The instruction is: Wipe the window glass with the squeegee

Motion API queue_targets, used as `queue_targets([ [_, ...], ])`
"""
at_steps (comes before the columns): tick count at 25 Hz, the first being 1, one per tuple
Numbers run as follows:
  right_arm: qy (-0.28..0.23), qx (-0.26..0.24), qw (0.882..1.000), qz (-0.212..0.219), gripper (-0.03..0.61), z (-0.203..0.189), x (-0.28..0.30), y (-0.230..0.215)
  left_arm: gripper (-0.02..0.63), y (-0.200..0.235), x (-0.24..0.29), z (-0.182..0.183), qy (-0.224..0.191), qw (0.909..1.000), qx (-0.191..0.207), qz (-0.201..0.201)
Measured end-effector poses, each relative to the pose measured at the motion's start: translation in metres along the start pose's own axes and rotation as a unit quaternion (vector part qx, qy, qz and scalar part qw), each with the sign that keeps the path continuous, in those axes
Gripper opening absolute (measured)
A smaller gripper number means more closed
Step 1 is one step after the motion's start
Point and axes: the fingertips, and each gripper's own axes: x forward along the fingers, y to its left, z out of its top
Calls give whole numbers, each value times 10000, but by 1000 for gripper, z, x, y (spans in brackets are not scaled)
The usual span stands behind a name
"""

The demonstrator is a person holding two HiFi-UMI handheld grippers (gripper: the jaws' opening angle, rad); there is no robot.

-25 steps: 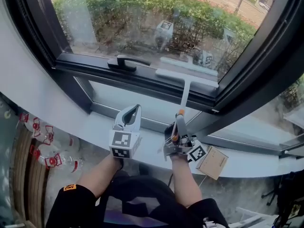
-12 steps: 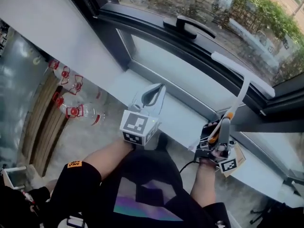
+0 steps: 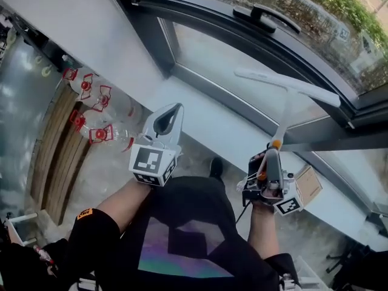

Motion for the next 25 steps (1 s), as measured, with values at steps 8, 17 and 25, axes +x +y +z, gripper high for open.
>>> queue_targets([
  [8,-46,77,9981,-605,49,-142,14,53,18,91,-108,-18,-170,9992,282,-231],
  [17,-159,82,9899,-1407,49,-224,-11,108,18,112,-185,-63,113,9974,-253,-669],
  [25,234,247,9841,-1745,49,-258,-60,122,18,70,-237,-94,336,9952,-307,-866],
])
